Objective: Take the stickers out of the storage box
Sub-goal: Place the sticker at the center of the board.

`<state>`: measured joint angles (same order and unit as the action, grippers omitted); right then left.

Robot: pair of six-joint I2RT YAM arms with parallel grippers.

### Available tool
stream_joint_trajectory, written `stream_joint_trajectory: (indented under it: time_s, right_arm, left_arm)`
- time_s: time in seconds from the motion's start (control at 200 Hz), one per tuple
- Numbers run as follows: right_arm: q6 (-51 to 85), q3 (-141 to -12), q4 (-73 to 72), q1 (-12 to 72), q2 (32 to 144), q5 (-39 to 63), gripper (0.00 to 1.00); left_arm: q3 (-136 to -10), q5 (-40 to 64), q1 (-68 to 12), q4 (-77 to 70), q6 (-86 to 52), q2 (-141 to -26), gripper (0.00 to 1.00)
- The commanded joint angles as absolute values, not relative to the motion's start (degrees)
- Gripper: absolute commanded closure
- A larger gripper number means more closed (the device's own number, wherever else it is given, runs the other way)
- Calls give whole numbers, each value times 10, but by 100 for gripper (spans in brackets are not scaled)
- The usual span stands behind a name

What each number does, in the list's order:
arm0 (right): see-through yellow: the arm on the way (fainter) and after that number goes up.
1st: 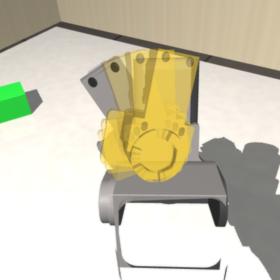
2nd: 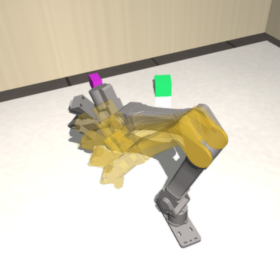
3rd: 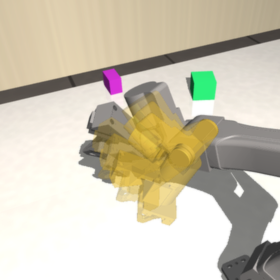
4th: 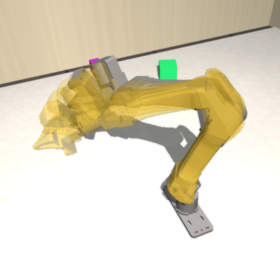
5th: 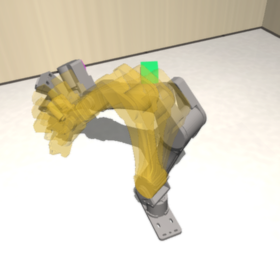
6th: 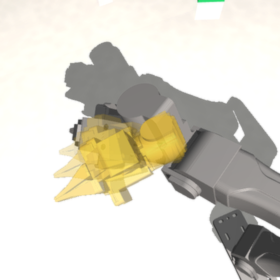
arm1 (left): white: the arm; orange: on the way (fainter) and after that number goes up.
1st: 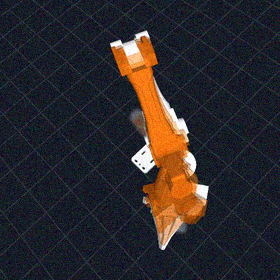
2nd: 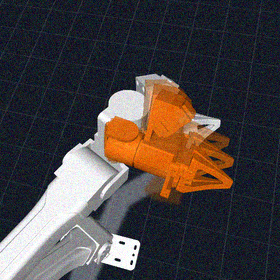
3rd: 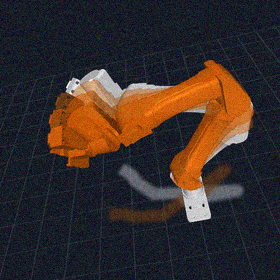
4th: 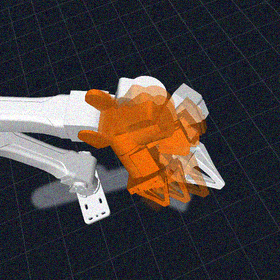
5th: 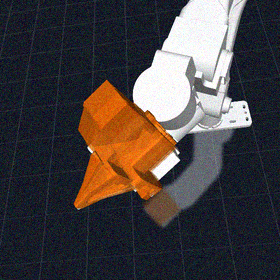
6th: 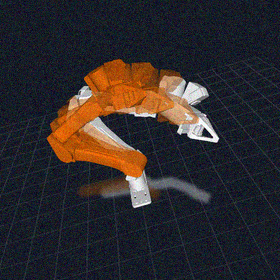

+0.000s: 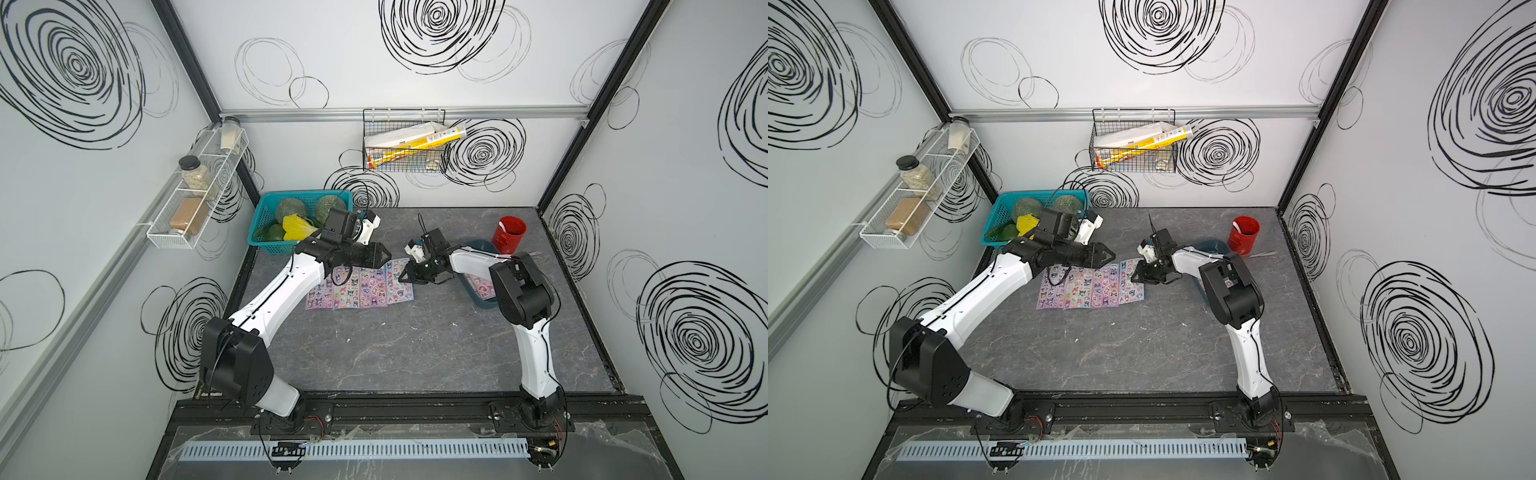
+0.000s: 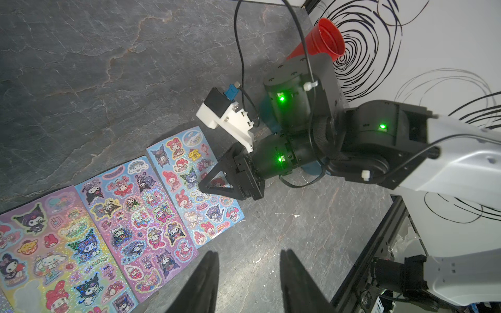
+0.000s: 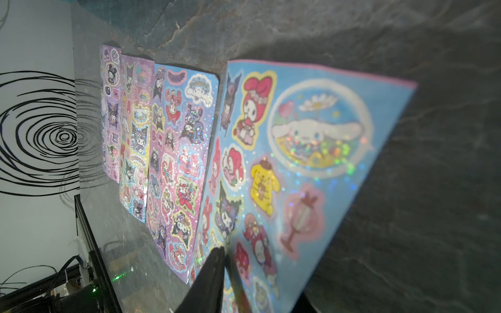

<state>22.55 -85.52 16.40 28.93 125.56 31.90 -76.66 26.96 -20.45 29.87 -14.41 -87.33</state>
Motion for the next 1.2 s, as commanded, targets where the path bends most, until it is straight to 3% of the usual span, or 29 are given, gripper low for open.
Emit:
stream_joint_trajectory:
  time_s: [0.0, 0.31, 0.821, 1.197]
  right_arm:
    - [211, -851, 223, 288, 1265, 261, 67]
    - [210, -845, 226, 285, 1248, 229, 61]
    - [204, -836, 244, 285, 1206, 189, 60]
    - [189, -781, 272, 267, 1050, 114, 60]
  left_arm:
    - [-784, 277, -200, 277, -139, -870, 57]
    - [-785, 276, -200, 279, -138, -868, 57]
    - [-785, 275, -200, 279, -137, -870, 57]
    - [-778, 256, -200, 271, -139, -869, 56]
